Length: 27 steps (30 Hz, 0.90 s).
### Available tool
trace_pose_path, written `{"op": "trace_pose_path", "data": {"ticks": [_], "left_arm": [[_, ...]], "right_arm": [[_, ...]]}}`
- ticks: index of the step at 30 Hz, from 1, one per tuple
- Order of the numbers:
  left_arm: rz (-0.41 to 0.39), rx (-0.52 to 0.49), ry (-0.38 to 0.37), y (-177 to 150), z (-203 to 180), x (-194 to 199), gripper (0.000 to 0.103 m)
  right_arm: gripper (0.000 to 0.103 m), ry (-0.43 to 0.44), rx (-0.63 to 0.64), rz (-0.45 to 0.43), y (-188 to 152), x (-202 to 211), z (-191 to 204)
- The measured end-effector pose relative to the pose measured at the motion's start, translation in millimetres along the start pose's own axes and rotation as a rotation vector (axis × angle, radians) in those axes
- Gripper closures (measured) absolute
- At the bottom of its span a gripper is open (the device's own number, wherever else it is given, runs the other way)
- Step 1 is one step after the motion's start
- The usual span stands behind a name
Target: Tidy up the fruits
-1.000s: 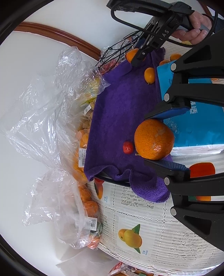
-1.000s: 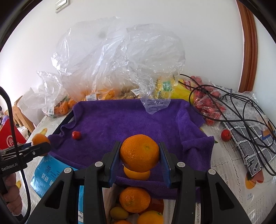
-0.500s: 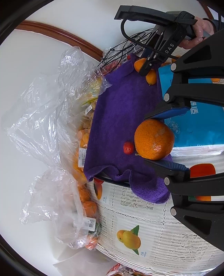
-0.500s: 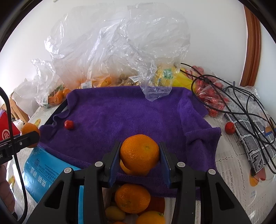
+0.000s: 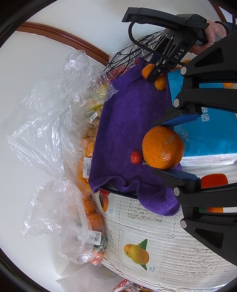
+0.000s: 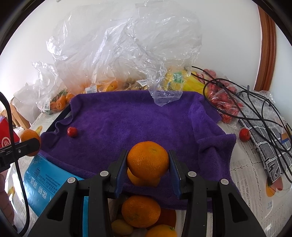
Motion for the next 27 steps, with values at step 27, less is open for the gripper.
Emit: {"op": "trace_pose_path", "data": {"ticks": [27], "left_arm": [[-0.004, 0.047, -0.018, 9.8, 5.9, -5.2, 0.062]], "right_arm": [[0.048, 0.027, -0.017, -0.013, 4.4, 19.3, -2.9]]}}
Point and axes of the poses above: each gripper's, at about its wrist camera, not at the fingertips, and x roughly against the way its jaws point, z to its left, y to its top, the point moved 2 cm from there along -x, roughly the way its jaws point, and after that the axes turned 1 degree about -z, right-handed, at the moved point
